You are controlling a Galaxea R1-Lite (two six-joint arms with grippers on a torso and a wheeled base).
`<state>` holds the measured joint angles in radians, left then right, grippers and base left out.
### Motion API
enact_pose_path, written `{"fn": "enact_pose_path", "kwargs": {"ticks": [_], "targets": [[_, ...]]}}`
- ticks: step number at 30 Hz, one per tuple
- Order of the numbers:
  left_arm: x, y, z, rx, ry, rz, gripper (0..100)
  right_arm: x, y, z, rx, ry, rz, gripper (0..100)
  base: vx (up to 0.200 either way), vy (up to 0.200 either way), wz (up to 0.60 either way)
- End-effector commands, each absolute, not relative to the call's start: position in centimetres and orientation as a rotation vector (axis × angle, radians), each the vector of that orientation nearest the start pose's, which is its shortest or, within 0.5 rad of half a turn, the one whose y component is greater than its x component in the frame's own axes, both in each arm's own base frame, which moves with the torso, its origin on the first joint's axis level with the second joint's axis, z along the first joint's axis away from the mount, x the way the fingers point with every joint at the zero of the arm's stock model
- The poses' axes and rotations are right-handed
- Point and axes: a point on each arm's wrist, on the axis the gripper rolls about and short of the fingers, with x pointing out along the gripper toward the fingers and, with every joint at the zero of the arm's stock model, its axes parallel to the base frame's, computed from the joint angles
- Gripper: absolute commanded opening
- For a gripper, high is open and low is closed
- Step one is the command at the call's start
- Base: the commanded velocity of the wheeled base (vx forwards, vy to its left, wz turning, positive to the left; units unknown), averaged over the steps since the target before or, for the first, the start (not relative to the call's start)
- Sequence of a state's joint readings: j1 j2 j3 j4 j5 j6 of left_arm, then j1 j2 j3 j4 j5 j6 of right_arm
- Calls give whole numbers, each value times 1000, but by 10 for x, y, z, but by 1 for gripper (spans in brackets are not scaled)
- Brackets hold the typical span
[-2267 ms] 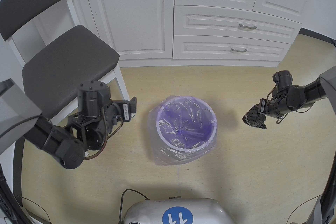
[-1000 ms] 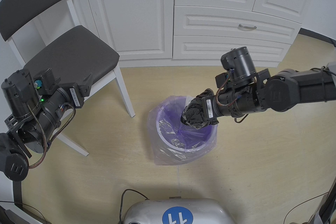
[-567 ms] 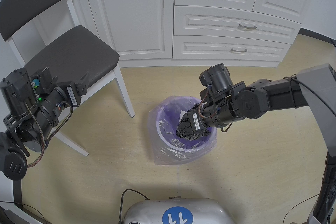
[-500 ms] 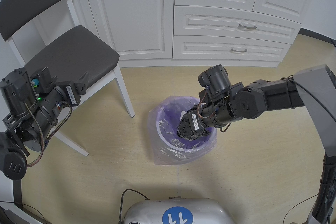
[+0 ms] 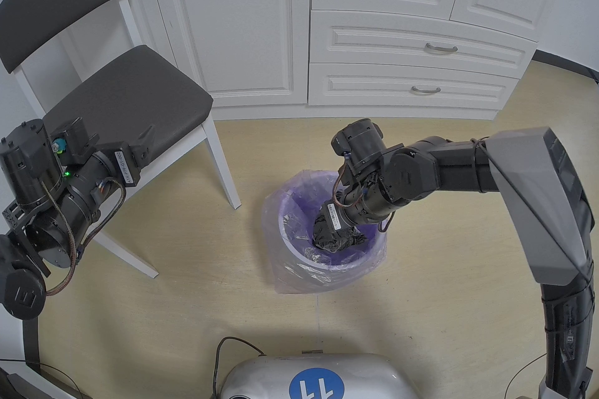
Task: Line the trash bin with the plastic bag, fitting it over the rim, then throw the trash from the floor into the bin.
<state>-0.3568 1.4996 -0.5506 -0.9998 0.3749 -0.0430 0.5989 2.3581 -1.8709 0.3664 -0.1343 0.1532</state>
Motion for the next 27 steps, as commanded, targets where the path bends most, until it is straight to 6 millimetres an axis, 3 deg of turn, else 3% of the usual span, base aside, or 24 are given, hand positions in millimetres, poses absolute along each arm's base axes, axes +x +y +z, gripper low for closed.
{"fn": "enact_pose_path", "kwargs": {"ticks": [1,9,20,21,27], "targets": [[232,-73,207,-62,-50,27,100,406,274,80,-201,914,351,0,0,0,0],[232,-72,207,-63,-53,23,100,414,279,54,-214,899,327,0,0,0,0],[232,-71,209,-68,-70,25,100,422,283,60,-177,796,308,0,0,0,0],[231,-71,209,-69,-74,24,100,421,283,61,-176,794,309,100,0,0,0],[231,-72,209,-70,-80,21,100,419,283,70,-173,779,315,100,0,0,0]]}}
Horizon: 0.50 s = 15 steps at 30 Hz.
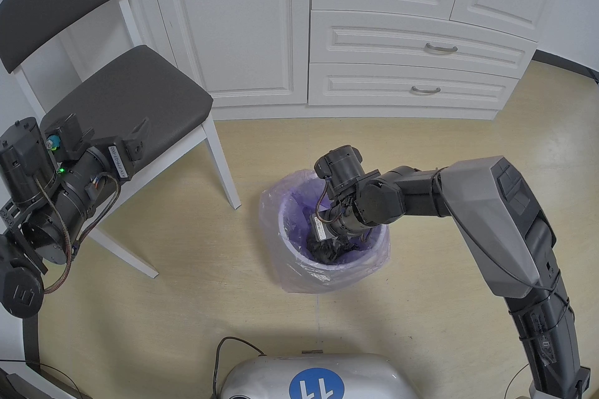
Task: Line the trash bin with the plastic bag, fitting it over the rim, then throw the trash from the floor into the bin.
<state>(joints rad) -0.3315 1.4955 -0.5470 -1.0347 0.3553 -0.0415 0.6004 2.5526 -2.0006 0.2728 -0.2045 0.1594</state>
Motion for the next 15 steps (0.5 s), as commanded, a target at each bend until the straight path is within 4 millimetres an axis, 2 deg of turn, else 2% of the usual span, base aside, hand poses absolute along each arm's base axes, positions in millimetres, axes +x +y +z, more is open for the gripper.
{"fn": "enact_pose_path", "kwargs": {"ticks": [1,9,15], "targets": [[230,-71,210,-71,-83,21,100,419,284,73,-174,773,318,100,0,0,0],[225,-71,213,-75,-94,13,100,415,287,82,-167,756,328,100,0,0,0],[199,-62,224,-97,-146,12,100,400,284,137,-137,670,350,100,0,0,0]]}}
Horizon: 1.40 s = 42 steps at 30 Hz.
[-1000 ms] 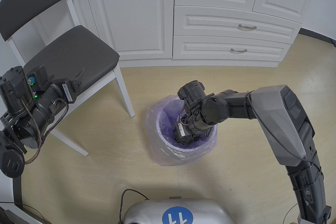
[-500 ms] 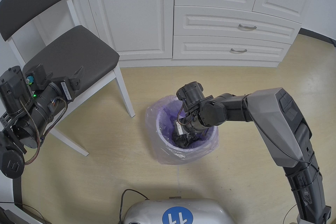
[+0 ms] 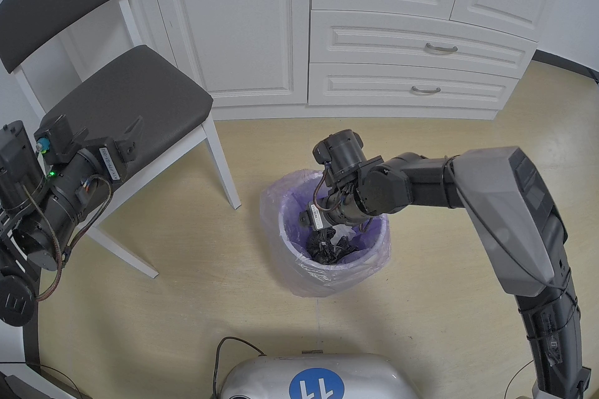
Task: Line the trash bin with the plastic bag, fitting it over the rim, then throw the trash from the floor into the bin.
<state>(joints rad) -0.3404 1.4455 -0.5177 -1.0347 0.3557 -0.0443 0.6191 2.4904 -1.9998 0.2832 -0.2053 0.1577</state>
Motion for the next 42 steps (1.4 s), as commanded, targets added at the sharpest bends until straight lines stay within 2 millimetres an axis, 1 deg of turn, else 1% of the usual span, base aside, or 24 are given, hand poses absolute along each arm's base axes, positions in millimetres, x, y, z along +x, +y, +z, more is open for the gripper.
{"fn": "enact_pose_path", "kwargs": {"ticks": [1,2,5,6,7,8,11,15,17,19,21,22,23,26,27,28,29,30,33,34,37,40,42], "targets": [[199,-62,224,-97,-146,12,100,400,284,137,-137,670,350,100,0,0,0],[187,-58,231,-98,-176,15,100,392,284,156,-129,643,362,100,0,0,0],[166,-49,236,-91,-216,31,100,380,283,181,-118,594,357,100,0,0,0],[155,-45,238,-87,-235,35,100,376,282,193,-113,565,351,100,0,0,0],[149,-43,240,-84,-243,39,100,373,282,197,-109,553,346,100,0,0,0],[135,-37,241,-75,-257,57,100,368,280,206,-104,535,337,100,0,0,0],[102,-23,243,-54,-264,118,100,357,276,229,-90,486,330,100,0,0,0],[60,-3,238,-40,-265,240,100,344,267,258,-67,424,332,100,0,0,0],[38,4,230,-40,-275,294,100,337,264,270,-54,399,336,100,0,0,0],[16,8,217,-42,-291,351,100,333,260,278,-47,381,335,100,0,0,0],[-2,9,202,-55,-311,419,100,330,257,285,-42,367,336,100,0,0,0],[-5,9,200,-57,-314,429,100,329,257,286,-43,365,336,100,0,0,0],[-16,9,187,-73,-325,477,100,327,256,291,-45,350,339,100,0,0,0],[-34,6,158,-95,-328,510,100,321,260,298,-36,313,357,100,0,0,0],[-37,6,149,-102,-326,509,100,318,260,302,-30,296,358,100,0,0,0],[-36,6,146,-102,-312,519,100,317,260,304,-28,287,357,100,0,0,0],[-30,7,136,-139,-289,539,100,315,261,309,-32,257,358,100,0,0,0],[-28,7,133,-153,-291,551,100,313,262,311,-33,244,365,100,0,0,0],[-20,8,108,-124,-229,532,100,306,261,320,-31,212,373,100,0,0,0],[-19,8,108,-119,-222,519,100,306,261,320,-28,210,371,100,0,0,0],[-17,5,97,-94,-109,396,100,297,255,331,-16,189,377,100,0,0,0],[-17,5,83,-75,21,360,100,292,250,338,-8,173,380,100,0,0,0],[-21,6,83,-78,-34,292,100,289,249,342,-6,163,384,100,0,0,0]]}}
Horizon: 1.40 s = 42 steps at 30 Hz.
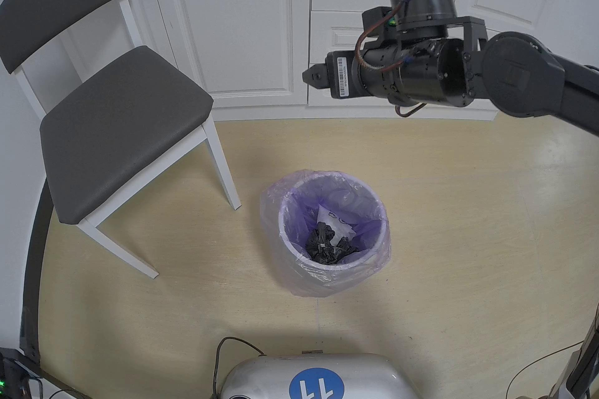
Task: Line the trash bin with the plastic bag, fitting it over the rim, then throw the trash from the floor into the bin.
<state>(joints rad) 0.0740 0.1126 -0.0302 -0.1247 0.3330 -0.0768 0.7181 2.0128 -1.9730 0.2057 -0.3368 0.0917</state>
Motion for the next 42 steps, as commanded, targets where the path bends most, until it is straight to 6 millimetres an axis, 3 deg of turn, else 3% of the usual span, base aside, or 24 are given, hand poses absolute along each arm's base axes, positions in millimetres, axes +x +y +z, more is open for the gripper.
{"fn": "enact_pose_path", "kwargs": {"ticks": [1,8,20,27,42], "targets": [[-24,6,82,-74,-56,259,100,286,249,344,-3,158,390,100,0,0,0],[-23,2,81,6,-50,111,100,275,258,352,-3,127,436,100,0,0,0],[-24,0,76,24,23,-22,100,273,257,351,4,125,429,100,0,0,0],[-23,0,76,12,-2,-12,100,263,238,346,-17,152,422,100,0,0,0],[-23,0,76,12,0,-14,100,263,241,309,-38,99,454,100,0,0,0]]}}
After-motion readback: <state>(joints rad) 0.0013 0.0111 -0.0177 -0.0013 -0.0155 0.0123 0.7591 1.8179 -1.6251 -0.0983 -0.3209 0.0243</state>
